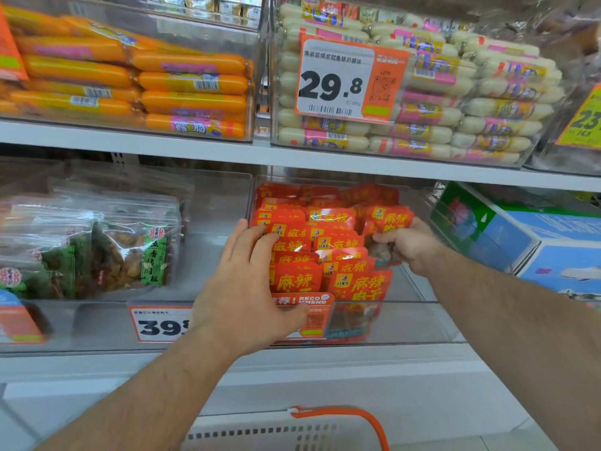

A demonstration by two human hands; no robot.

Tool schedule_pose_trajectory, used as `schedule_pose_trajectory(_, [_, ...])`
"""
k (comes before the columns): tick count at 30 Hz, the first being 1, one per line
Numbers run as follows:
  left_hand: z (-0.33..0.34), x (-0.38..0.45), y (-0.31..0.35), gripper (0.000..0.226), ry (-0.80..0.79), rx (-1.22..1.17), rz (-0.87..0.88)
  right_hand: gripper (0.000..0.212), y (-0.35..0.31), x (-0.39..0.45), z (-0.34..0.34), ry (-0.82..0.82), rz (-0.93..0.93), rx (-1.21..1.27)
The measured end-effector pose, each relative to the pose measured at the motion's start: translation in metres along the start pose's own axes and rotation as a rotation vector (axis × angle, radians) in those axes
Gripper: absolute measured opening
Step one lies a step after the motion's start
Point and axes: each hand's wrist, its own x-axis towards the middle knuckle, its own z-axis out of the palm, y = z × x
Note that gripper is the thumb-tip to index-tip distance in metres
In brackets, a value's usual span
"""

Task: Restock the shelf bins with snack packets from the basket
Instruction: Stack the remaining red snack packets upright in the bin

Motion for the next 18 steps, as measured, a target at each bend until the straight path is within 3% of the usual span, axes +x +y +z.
schedule_pose_trajectory(2, [0.0,0.0,0.0,0.104,0.001,0.002,0.004,0.037,0.002,0.004,0.002,-0.002,-0.012,-0.057])
schedule_pose_trajectory(6, [0.001,0.0,-0.001,0.104,0.017,0.001,0.007,0.083,0.003,0.004,0.01,-0.101,0.063,-0.094])
schedule_pose_trajectory(12, [0.0,0.0,0.0,0.104,0.0,0.003,-0.006,0.083,0.007,0.005,0.01,-0.181,0.161,-0.203])
schedule_pose_trajectory(14, [0.0,0.0,0.0,0.105,-0.005,0.009,-0.004,0.057,0.003,0.001,0.011,-0.195,0.155,-0.193])
schedule_pose_trajectory(15, [0.0,0.0,0.0,0.105,-0.005,0.014,0.0,0.054,0.004,0.003,0.012,-0.182,0.153,-0.18])
schedule_pose_trajectory(18, [0.0,-0.001,0.0,0.105,0.0,0.017,-0.001,0.091,0.005,0.012,0.012,-0.136,0.128,-0.116])
